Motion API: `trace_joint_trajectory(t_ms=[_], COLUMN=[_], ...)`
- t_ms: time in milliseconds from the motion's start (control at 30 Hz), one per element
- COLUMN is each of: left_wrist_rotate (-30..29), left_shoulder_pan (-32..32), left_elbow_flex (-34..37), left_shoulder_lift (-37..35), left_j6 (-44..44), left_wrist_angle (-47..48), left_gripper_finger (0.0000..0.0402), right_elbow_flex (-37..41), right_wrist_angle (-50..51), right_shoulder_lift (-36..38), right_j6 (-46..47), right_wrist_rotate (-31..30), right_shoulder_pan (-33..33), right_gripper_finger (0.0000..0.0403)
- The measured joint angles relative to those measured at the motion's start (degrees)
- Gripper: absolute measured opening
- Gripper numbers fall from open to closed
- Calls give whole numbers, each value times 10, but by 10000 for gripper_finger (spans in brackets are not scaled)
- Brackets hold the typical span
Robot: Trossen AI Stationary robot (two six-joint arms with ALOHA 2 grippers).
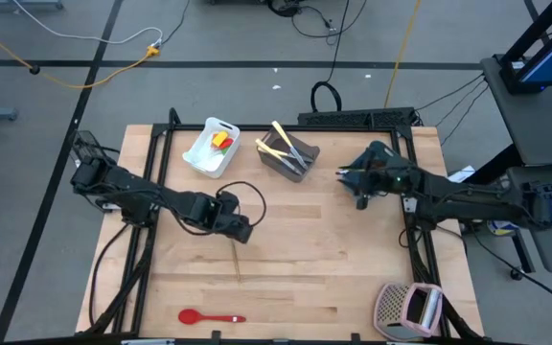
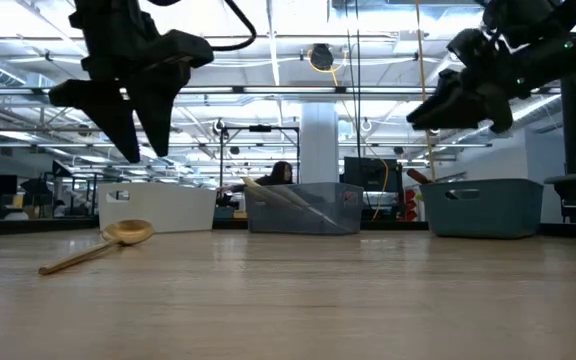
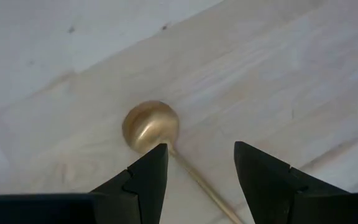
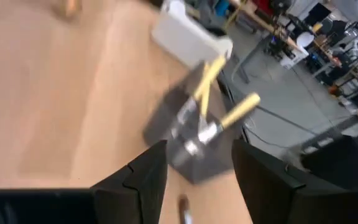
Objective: Pick & Place Kitchen Items
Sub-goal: Put the gold serving spoon into the blue bin
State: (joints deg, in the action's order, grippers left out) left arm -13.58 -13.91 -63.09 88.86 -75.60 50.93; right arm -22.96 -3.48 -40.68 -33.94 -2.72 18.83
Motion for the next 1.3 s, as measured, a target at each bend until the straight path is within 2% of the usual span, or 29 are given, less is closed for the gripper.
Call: trace_joint_trajectory(t_ms=[267,367,633,867,1100,1200,1300], left_wrist_rotate=[-14,12,83,79,33,39,36], left_shoulder_pan=[-31,-38,-72,-81,-99,-99,-99], left_elbow_flex=[0,0,0,-3,-2,-1,-1], left_shoulder_lift=[37,69,157,194,197,197,197], left_j6=[-69,-132,-259,-281,-267,-265,-253], left_wrist_angle=[-25,-22,-30,-37,-36,-44,-50], left_gripper_finger=[191,191,191,191,190,169,124], right_elbow_flex=[0,0,0,9,84,114,124], right_wrist_angle=[-75,-95,-127,-146,-300,-375,-398], right_shoulder_lift=[-24,-37,-88,-146,-199,-216,-227], right_j6=[189,239,267,333,386,408,432], right_wrist_rotate=[0,5,60,59,59,58,58], right_shoulder_pan=[-44,-60,-95,-123,-162,-187,-217], right_gripper_finger=[172,169,166,160,160,160,160])
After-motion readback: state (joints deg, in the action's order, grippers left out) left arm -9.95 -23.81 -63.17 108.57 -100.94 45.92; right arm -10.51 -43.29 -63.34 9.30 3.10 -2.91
